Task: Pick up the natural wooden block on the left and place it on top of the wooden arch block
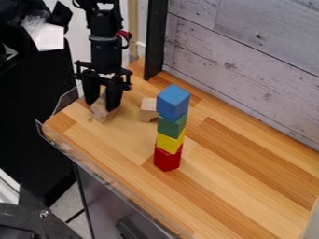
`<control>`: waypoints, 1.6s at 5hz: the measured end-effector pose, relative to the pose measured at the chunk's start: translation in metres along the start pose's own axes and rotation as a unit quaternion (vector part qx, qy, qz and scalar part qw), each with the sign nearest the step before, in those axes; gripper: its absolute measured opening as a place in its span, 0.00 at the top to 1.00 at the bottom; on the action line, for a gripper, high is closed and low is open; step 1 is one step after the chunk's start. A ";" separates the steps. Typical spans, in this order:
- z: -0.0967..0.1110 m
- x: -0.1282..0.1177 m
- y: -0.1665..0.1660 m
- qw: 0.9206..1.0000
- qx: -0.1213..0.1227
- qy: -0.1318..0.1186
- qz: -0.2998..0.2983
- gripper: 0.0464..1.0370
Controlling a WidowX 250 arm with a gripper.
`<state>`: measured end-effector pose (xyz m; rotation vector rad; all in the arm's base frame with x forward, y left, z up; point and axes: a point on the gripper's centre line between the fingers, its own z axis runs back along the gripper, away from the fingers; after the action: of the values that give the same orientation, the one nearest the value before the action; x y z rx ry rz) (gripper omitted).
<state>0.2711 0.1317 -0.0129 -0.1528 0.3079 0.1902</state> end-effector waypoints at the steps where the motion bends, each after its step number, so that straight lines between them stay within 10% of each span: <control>1: -0.002 -0.001 -0.002 1.000 -0.004 -0.002 -0.002 0.48; 4: 0.047 -0.011 -0.012 0.995 0.007 -0.096 -0.004 0.48; 5: 0.049 -0.011 -0.017 0.994 0.013 -0.094 -0.057 0.48; 8: 0.038 -0.008 -0.039 0.952 0.082 -0.044 -0.292 0.48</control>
<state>0.2827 0.0994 0.0303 -0.0650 0.1782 -0.4148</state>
